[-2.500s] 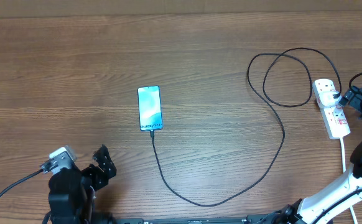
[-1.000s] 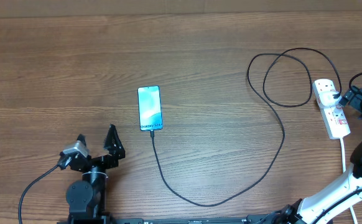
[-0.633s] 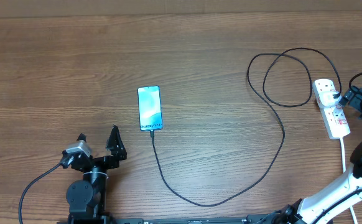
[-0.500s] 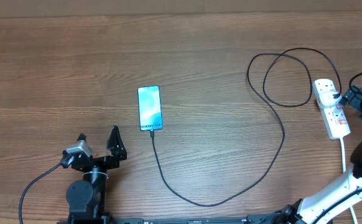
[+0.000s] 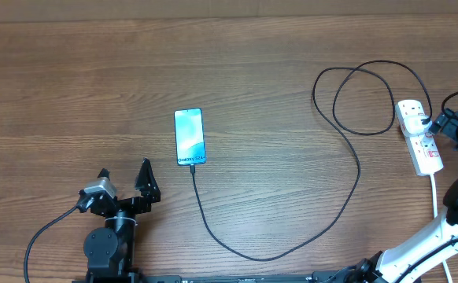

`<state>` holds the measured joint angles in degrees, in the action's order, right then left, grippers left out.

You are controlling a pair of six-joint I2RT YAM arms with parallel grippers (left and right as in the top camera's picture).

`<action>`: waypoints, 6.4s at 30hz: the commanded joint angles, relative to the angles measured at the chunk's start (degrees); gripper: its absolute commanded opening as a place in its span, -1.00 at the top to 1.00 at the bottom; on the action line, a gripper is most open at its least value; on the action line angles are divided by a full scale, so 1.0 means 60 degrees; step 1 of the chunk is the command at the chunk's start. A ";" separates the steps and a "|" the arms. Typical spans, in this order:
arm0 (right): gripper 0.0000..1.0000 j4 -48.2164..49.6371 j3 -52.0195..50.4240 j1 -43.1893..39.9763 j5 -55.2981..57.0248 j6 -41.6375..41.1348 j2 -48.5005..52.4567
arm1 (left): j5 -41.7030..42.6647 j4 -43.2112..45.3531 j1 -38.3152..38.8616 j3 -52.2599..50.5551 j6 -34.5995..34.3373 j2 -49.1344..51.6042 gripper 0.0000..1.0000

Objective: Plug charger to phone and switch on socket

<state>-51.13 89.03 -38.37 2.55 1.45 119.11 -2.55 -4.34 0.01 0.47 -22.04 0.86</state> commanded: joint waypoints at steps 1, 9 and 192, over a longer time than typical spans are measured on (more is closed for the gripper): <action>-1.00 0.0033 0.0153 0.0069 -0.0113 -0.0015 0.0047 | 0.0080 0.0007 -0.0007 -0.0029 0.0215 -0.0102 -0.99; -1.00 0.0029 0.0153 0.0069 -0.0113 -0.0015 0.0047 | 0.0080 0.0007 -0.0007 -0.0029 0.0211 -0.0102 -0.99; -1.00 0.8247 -1.4764 0.5690 -0.2692 -0.1523 -1.5023 | 0.0084 0.0007 -0.0007 -0.0029 0.0211 -0.0102 -0.99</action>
<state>-0.73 1.04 -4.71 -14.35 -7.46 31.66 -2.31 -4.36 0.01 0.47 -22.04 0.86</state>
